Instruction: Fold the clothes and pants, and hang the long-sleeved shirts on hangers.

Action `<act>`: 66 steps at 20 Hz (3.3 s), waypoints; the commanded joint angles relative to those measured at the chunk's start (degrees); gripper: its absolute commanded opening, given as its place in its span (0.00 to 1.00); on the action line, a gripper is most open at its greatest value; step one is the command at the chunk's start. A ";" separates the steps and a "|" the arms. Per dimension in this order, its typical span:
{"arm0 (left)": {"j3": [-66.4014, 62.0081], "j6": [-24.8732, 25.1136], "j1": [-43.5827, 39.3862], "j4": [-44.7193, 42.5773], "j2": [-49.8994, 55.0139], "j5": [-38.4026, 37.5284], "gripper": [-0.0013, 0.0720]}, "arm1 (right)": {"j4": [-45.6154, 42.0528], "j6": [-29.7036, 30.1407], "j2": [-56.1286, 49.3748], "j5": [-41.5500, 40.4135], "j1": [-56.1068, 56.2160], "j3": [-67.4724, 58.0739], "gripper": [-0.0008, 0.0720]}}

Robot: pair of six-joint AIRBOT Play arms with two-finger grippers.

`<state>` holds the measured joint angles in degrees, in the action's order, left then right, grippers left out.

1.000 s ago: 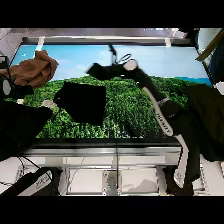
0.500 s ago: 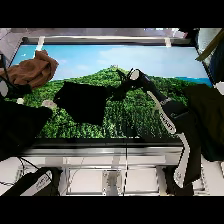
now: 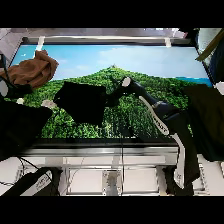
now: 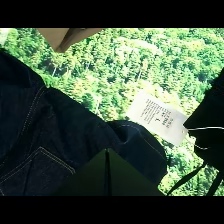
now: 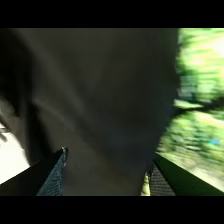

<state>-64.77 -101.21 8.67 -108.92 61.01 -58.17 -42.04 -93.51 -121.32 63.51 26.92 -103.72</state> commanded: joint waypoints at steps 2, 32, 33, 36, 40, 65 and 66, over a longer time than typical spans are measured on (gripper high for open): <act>0.02 0.00 0.00 2.67 0.00 0.00 0.04 | 5.66 1.66 -0.59 -6.23 2.62 -0.85 0.76; 0.02 0.02 -6.95 20.74 0.00 0.55 0.04 | -17.42 9.25 40.85 41.20 -99.47 -10.95 0.02; 0.02 0.02 -7.32 20.74 0.00 0.52 0.04 | -18.36 9.40 41.75 41.18 -102.49 -7.37 0.02; 0.02 0.00 -7.91 20.74 0.00 0.50 0.04 | -21.46 10.95 43.82 40.19 -105.83 6.01 0.02; 0.02 0.00 -8.33 20.98 0.00 0.50 0.04 | -28.94 12.09 44.39 40.54 -105.26 16.65 0.02; 0.02 0.00 -8.31 21.14 0.04 0.50 0.04 | -13.99 13.79 52.35 33.35 -37.35 -1.95 0.02; 0.02 0.00 -8.31 21.14 0.04 0.50 0.04 | -14.12 13.77 52.24 33.33 -35.28 -1.81 0.02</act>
<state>-64.75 -101.21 0.40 -87.77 61.01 -57.69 -47.68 -79.90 -68.88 96.71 -17.89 -105.62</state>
